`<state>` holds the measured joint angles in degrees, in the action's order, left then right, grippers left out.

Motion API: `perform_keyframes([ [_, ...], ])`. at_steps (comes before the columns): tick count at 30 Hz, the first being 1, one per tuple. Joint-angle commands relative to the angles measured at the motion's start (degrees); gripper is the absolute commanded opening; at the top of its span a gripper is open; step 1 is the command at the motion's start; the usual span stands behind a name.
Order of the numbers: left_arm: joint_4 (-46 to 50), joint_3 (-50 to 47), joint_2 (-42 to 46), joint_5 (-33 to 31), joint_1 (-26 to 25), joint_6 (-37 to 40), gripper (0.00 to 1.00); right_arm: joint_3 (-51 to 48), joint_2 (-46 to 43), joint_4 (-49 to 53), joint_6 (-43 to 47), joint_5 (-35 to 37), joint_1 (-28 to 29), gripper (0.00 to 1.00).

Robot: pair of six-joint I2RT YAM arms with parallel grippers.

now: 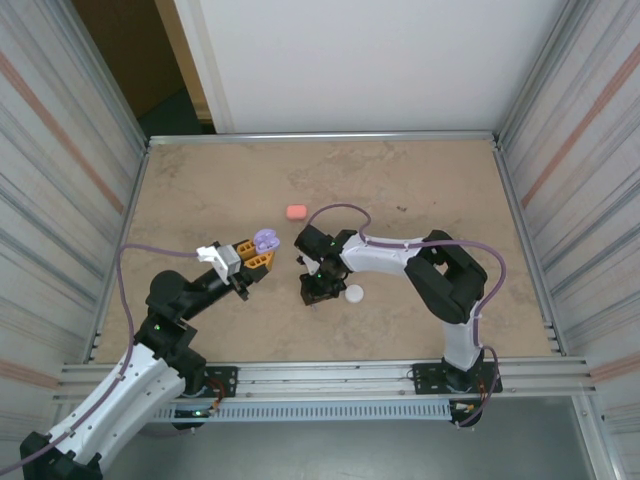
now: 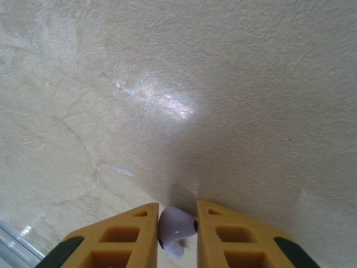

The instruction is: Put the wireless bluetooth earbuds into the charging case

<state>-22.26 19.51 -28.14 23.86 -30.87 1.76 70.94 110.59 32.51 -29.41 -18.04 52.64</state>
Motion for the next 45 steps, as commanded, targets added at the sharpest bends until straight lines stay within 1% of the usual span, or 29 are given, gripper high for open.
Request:
perform_keyframes([
  [1, -0.68, 0.26, 1.03, -1.04, -0.39, 1.0, 0.0, -0.06, -0.38, 0.26, -0.08, -0.94, 0.54, 0.19],
  [7, -0.71, 0.1, 1.06, -1.08, -0.36, 0.92, 0.0, -0.96, -3.53, -1.0, -0.27, -1.31, -0.42, 0.19],
  [14, -2.63, -0.92, 0.3, -1.26, -0.41, 0.44, 0.0, -3.19, -10.42, -2.66, -0.49, -1.11, -3.29, 0.19],
  [20, -5.9, -1.73, -2.46, -1.62, -0.36, -0.61, 0.0, -4.31, -17.16, -4.47, -1.13, -0.3, -6.11, 0.19],
  [26, -9.73, -2.01, -5.97, -1.94, -0.38, -1.68, 0.0, -4.33, -23.78, -6.1, -1.28, 1.97, -7.6, 0.19],
  [38, -15.2, -1.14, -11.43, -2.33, -0.33, -1.87, 0.0, -6.85, -36.5, -14.97, -3.63, 5.74, -9.09, 0.19],
  [45, -17.71, -0.44, -14.28, -1.34, -0.33, -1.91, 0.0, -7.04, -40.35, -18.97, -3.39, 7.82, -8.0, 0.19],
])
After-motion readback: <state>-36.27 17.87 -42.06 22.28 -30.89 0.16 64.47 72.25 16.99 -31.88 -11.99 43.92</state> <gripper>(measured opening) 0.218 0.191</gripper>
